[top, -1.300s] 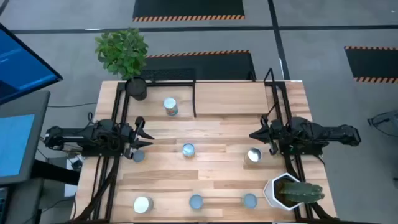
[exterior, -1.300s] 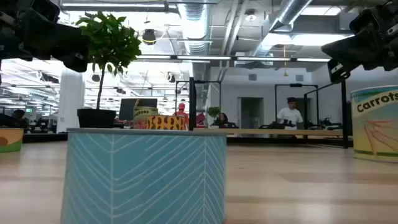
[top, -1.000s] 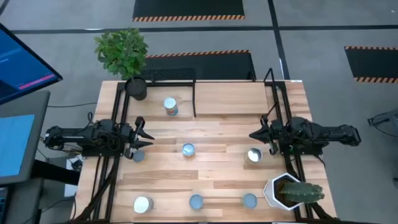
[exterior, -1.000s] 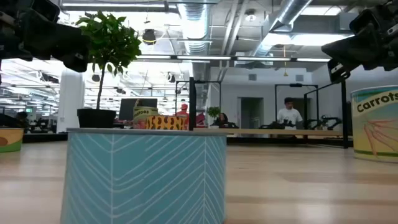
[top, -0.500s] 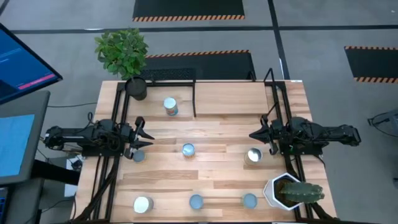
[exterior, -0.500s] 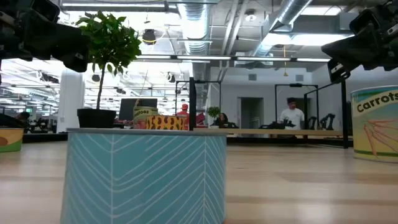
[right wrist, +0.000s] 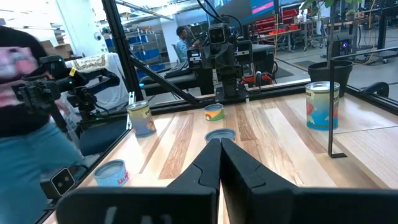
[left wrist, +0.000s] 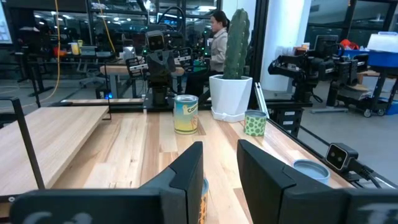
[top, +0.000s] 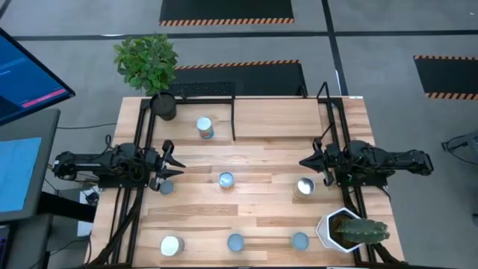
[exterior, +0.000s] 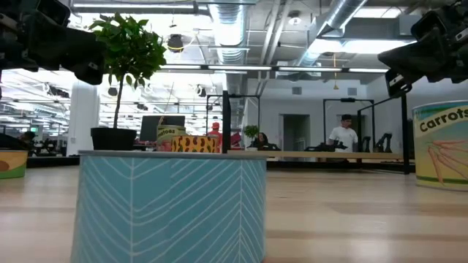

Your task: Pick and place cans onto a shelf

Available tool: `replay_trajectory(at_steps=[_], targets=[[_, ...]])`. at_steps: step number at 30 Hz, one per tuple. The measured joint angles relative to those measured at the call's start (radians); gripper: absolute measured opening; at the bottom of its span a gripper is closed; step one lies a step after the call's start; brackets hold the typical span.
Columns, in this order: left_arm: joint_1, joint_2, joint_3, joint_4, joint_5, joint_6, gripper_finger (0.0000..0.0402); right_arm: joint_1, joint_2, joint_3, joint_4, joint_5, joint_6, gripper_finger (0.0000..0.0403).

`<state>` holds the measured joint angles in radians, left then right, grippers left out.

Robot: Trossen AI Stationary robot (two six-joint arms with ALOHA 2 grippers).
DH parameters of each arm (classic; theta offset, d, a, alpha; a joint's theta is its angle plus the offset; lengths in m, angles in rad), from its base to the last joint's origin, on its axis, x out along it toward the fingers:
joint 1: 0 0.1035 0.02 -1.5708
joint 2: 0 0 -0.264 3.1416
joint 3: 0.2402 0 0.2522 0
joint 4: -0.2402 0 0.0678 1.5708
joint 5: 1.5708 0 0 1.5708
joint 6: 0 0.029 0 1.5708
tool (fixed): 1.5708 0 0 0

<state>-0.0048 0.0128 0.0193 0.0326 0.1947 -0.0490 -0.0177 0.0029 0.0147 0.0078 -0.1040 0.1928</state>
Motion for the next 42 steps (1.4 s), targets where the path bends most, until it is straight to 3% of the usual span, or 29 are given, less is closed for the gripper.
replay_trajectory(at_steps=[13, 22, 28, 35, 42], targets=[[0.000, 0.000, 0.000, 0.000, 0.000, -0.016, 0.0089, 0.000, 0.000, 0.000, 0.000, 0.000, 0.000, 0.0033], [0.000, 0.000, 0.000, 0.012, 0.000, -0.156, 0.0089, 0.000, 0.000, 0.000, 0.000, 0.000, -0.006, 0.0033], [0.000, 0.000, 0.000, 0.083, -0.017, -0.335, 0.0089, 0.005, 0.000, -0.003, 0.041, 0.010, -0.006, 0.0033], [0.000, 0.000, 0.000, 0.120, -0.275, -0.581, 0.0089, 0.003, 0.000, -0.004, 0.220, 0.029, 0.230, 0.0033], [0.000, 0.000, 0.000, 0.165, -0.590, -0.721, 0.0089, 0.003, 0.000, -0.003, 0.387, 0.168, 0.388, 0.0033]])
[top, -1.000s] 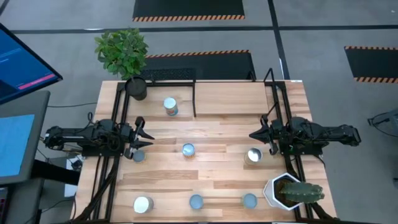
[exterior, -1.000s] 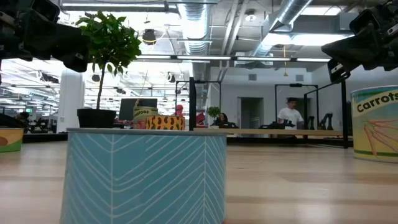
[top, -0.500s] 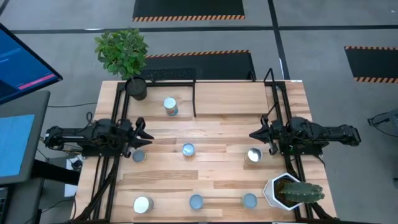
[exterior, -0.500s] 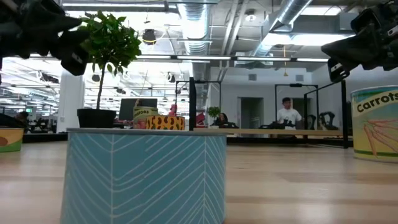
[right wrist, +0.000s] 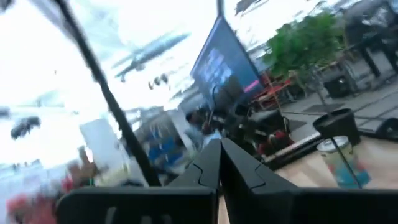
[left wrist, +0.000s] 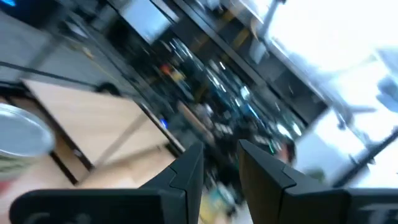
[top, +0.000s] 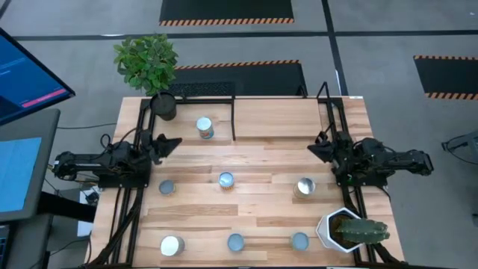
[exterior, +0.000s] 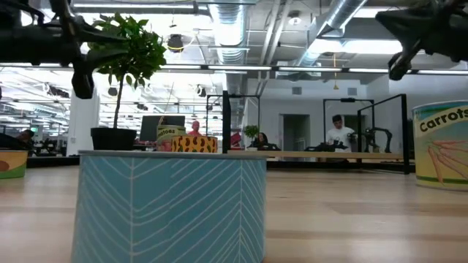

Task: Pick and place cans onto a shelf
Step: Put the canned tomatoes on the shelf

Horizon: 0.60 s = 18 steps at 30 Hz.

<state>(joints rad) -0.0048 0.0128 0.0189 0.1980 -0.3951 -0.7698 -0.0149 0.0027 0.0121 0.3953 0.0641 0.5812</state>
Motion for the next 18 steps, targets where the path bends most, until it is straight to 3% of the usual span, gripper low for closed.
replay_trajectory(at_steps=[6, 12, 14, 18], targets=[[0.000, 0.000, 0.000, 0.004, -0.058, -0.019, 0.0089, 0.001, 0.000, 0.001, 0.031, 0.014, 0.104, 0.0033], [0.000, 0.061, -0.007, 0.063, -0.078, -0.066, 0.0089, -0.013, 0.005, 0.001, 0.048, 0.061, -0.032, 0.0033], [0.000, 0.127, -0.007, 0.169, -0.085, -0.022, 0.0089, -0.022, 0.005, 0.002, 0.068, 0.116, -0.040, 0.0033], [-0.001, 0.307, 0.043, 0.421, -0.092, 0.216, 0.0089, -0.042, 0.005, 0.002, 0.082, 0.180, -0.040, 0.0033]])
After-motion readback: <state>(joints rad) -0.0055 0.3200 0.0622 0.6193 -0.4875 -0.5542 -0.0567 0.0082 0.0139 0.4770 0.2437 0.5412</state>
